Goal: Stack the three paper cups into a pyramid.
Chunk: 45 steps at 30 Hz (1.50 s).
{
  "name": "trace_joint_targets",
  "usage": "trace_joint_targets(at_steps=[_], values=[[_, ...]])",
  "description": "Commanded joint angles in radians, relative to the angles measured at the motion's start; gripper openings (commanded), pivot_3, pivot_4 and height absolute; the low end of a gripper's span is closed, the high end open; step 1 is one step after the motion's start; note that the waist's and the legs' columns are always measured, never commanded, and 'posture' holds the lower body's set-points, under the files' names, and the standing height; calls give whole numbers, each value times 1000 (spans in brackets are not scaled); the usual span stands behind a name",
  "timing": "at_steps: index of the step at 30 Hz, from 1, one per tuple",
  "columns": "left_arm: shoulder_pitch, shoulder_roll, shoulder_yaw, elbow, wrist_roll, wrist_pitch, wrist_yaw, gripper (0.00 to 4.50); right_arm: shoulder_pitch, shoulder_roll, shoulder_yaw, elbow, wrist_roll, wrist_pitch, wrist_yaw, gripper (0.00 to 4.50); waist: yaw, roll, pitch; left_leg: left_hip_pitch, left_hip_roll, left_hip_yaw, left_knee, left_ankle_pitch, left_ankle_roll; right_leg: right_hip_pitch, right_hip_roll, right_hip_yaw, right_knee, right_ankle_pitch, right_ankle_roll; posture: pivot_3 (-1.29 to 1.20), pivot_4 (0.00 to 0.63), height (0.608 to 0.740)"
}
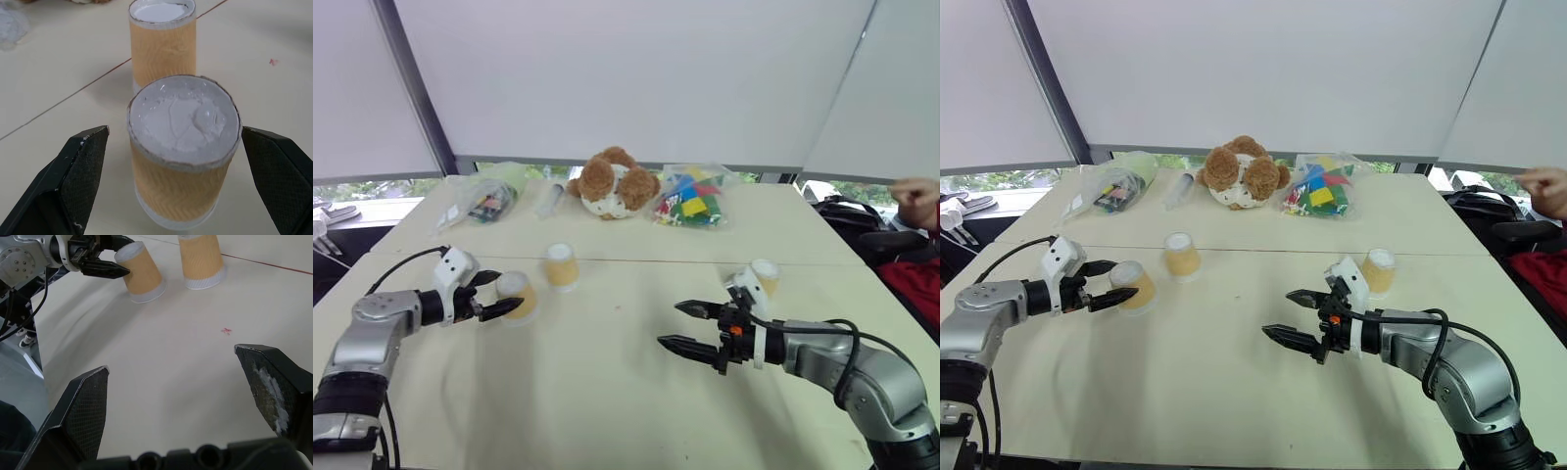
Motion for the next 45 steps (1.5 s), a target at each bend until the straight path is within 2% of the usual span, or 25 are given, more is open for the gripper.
trace_joint_targets(at_steps=[1,3,4,9,13,17,19,22,29,34,38,40,41,42,43,45], values=[[-29,-51,14,17,2,-52,45,3166,14,-6,-22,-52,15,1,-23,4500,10,0,0,0,0,0,1,0,0,1,0,0,0,0,0,0,150,739],[-33,-61,15,15,1,-52,44,2247,18,-10,-17,-49,16,2,-20,4500,17,-1,0,0,0,0,2,-1,1,1,0,0,0,0,0,0,150,739],[-32,-63,14,11,2,-52,46,2147,21,-13,-15,-49,16,2,-20,4500,18,-1,0,0,0,0,2,-1,1,1,0,0,0,0,0,0,150,739],[-21,-67,10,-14,-4,-31,37,2147,43,-21,-23,-44,17,5,-18,4500,19,-1,0,0,0,0,2,-1,1,1,0,0,0,0,0,0,150,739],[-18,-79,-5,-190,-79,93,-2,2147,91,-78,-78,-18,9,-1,3,4500,24,-1,0,-1,0,0,3,-1,1,1,0,0,0,0,0,0,150,739],[-72,-141,-110,-375,-138,209,-66,2147,144,-148,-188,-10,39,22,15,4500,29,-1,0,-2,0,-2,4,-1,1,3,0,-1,-1,0,0,0,150,739],[-108,-182,-171,-387,-128,219,-95,2147,178,-165,-228,-39,57,35,9,4500,31,-1,0,-2,-1,-3,5,-1,1,4,0,-1,-1,0,0,0,150,739],[-168,-261,-250,-295,-76,158,-121,2147,228,-159,-279,-84,87,49,-15,4500,23,0,0,1,-1,-4,5,-1,3,6,0,-1,-2,0,0,0,150,739],[-355,-512,-374,151,91,-152,-134,2147,338,-120,-319,-172,97,41,-89,4500,21,0,0,2,-2,-6,5,-3,5,8,1,-1,-2,-1,2,0,150,739],[-436,-568,-372,338,137,-272,-173,2147,349,-109,-329,-191,100,36,-125,4500,17,0,0,1,-4,-8,4,-3,6,7,0,-1,-2,-1,2,0,150,739],[-461,-576,-370,409,158,-319,-204,2147,355,-99,-317,-190,92,20,-142,4500,19,0,0,1,-4,-9,4,-3,6,7,0,-1,-2,-1,2,0,150,739],[-456,-580,-368,417,161,-329,-214,3197,348,-94,-303,-183,84,9,-149,4500,20,0,0,1,-4,-9,4,-3,6,8,0,-1,-2,-1,2,0,150,739],[-453,-582,-366,418,162,-333,-217,3494,345,-93,-298,-180,81,6,-151,4500,20,0,0,1,-4,-9,4,-3,6,8,0,-1,-2,-1,2,0,150,739],[-449,-584,-364,419,165,-340,-214,4076,342,-92,-293,-177,80,3,-152,4500,21,0,0,1,-4,-9,4,-3,6,8,0,-1,-2,-1,2,0,150,739],[-445,-585,-360,415,162,-338,-223,4448,338,-92,-286,-174,78,0,-152,4500,21,0,0,1,-5,-10,4,-3,6,8,0,-1,-2,-1,2,0,150,739],[-438,-585,-349,409,160,-346,-211,4448,333,-93,-275,-170,75,-6,-150,4500,21,0,0,1,-5,-10,4,-3,6,8,0,-1,-2,-1,2,0,150,739]])
